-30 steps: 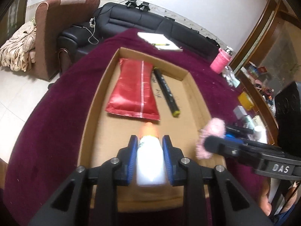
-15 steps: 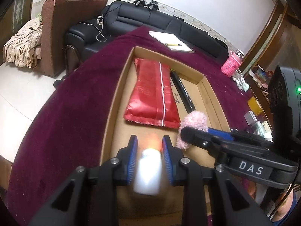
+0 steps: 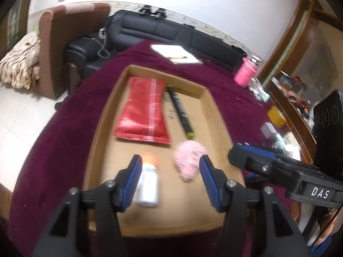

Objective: Organize objects
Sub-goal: 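Carry the glue bottle and pink keychain into the tray and release both, then grasp a black marker with the left tool while the right grasps the black bag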

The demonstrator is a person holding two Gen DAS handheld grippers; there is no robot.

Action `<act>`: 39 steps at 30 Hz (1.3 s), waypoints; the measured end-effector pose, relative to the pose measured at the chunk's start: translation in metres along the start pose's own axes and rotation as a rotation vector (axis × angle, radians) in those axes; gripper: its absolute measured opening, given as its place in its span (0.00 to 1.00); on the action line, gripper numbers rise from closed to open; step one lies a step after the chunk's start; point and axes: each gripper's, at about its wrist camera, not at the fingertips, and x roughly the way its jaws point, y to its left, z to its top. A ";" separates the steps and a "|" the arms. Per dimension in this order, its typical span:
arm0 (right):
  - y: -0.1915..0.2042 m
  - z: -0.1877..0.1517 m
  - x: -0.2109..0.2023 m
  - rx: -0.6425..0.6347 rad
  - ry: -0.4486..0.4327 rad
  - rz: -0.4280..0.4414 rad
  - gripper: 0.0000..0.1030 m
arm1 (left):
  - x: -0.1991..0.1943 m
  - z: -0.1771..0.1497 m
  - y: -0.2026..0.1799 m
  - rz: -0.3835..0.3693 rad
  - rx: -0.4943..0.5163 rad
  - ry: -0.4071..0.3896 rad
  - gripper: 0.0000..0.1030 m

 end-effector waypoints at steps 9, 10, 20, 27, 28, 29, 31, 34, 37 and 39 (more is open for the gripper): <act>-0.106 -0.055 -0.116 0.169 -0.161 -0.049 0.65 | 0.034 -0.024 -0.110 -0.211 0.272 0.130 0.54; -0.119 -0.059 -0.126 0.196 -0.177 -0.058 0.67 | 0.041 -0.028 -0.124 -0.225 0.308 0.148 0.54; -0.210 -0.106 -0.208 0.349 -0.272 -0.168 0.70 | 0.101 -0.061 -0.230 -0.251 0.680 0.277 0.52; -0.254 -0.122 -0.245 0.441 -0.298 -0.247 0.70 | 0.126 -0.058 -0.255 -0.219 0.760 0.307 0.39; -0.260 -0.122 -0.247 0.453 -0.293 -0.261 0.70 | 0.130 -0.061 -0.255 -0.214 0.754 0.323 0.34; -0.264 -0.121 -0.248 0.460 -0.285 -0.274 0.70 | 0.133 -0.067 -0.254 -0.213 0.748 0.354 0.27; -0.274 -0.117 -0.248 0.469 -0.271 -0.298 0.70 | 0.128 -0.076 -0.255 -0.199 0.772 0.323 0.27; -0.287 -0.109 -0.237 0.473 -0.221 -0.327 0.70 | 0.122 -0.075 -0.247 -0.247 0.686 0.350 0.27; -0.295 -0.093 -0.218 0.448 -0.167 -0.371 0.69 | 0.119 -0.076 -0.244 -0.254 0.659 0.354 0.27; -0.299 -0.082 -0.208 0.419 -0.142 -0.427 0.69 | 0.120 -0.076 -0.245 -0.242 0.645 0.352 0.27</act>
